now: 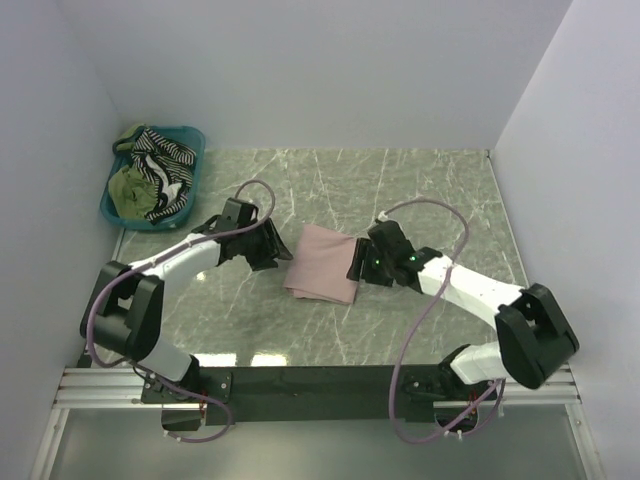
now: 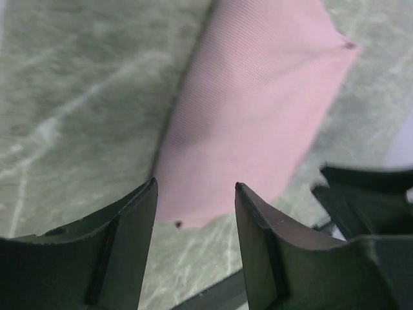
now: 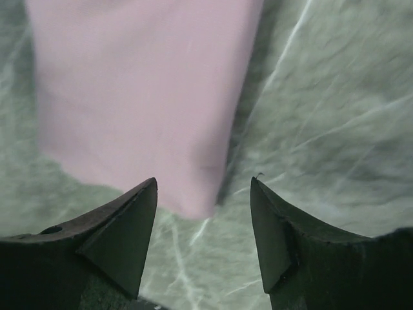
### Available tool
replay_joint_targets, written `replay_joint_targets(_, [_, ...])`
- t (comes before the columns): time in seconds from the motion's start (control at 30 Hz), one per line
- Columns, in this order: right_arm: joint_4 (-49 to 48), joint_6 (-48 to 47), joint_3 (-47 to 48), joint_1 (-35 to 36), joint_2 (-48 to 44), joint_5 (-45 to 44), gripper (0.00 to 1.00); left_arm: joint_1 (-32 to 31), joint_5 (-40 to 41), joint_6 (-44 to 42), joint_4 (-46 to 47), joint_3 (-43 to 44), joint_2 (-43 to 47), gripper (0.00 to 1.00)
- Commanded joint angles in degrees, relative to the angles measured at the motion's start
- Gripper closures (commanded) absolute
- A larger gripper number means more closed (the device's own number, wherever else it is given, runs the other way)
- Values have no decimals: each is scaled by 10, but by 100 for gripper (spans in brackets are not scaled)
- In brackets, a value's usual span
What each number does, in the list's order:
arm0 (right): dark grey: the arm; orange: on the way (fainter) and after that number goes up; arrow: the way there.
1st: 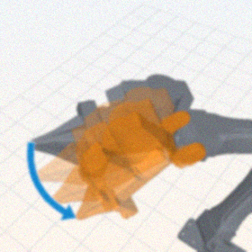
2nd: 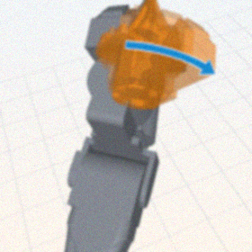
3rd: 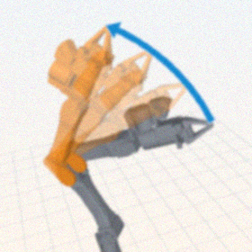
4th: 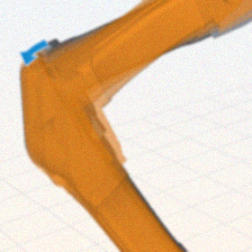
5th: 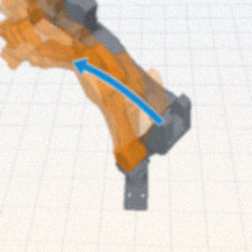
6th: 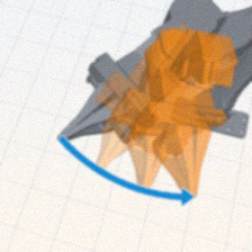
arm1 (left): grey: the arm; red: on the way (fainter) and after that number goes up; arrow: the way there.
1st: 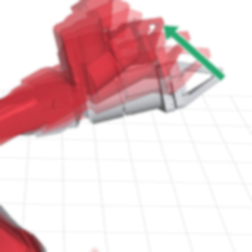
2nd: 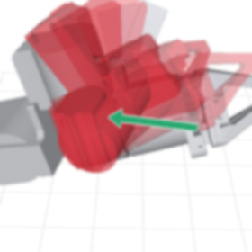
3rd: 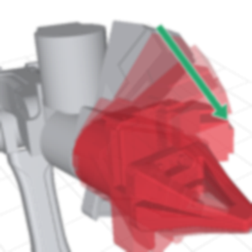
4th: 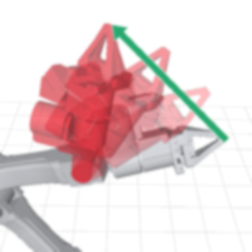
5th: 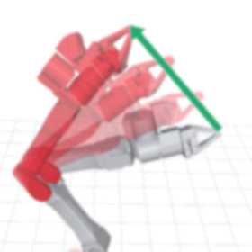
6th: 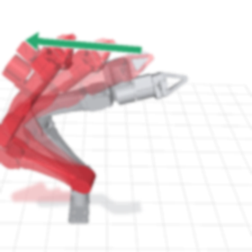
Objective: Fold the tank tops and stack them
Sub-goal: Neatly place the folded tank top to the corner
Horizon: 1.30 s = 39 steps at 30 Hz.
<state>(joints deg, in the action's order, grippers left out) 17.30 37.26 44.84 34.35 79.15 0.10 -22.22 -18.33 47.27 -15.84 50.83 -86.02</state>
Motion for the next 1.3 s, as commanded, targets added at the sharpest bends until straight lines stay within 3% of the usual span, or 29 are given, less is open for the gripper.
replay_joint_targets(0.0, [-54,85,-41,4,-56,61,34,1,59,-9,-10,33,-30,44])
replay_joint_targets(0.17, [-71,157,-87,50,-87,35,34,-6,63,2,13,17,-52,47])
replay_joint_targets(0.33, [-100,173,-106,50,-66,13,34,-35,56,13,35,10,-71,47])
replay_joint_targets(0.6, [-172,150,-117,2,-10,36,29,-49,48,20,45,9,-89,47])
replay_joint_targets(0.93, [-205,125,-45,-31,80,34,29,-63,36,24,56,16,-120,47])
replay_joint_targets(1.1, [-208,124,-18,-31,133,46,33,-64,30,25,62,17,-126,47])
replay_joint_targets(1.27, [-177,105,27,-31,174,40,47,-68,14,27,70,28,-138,48])
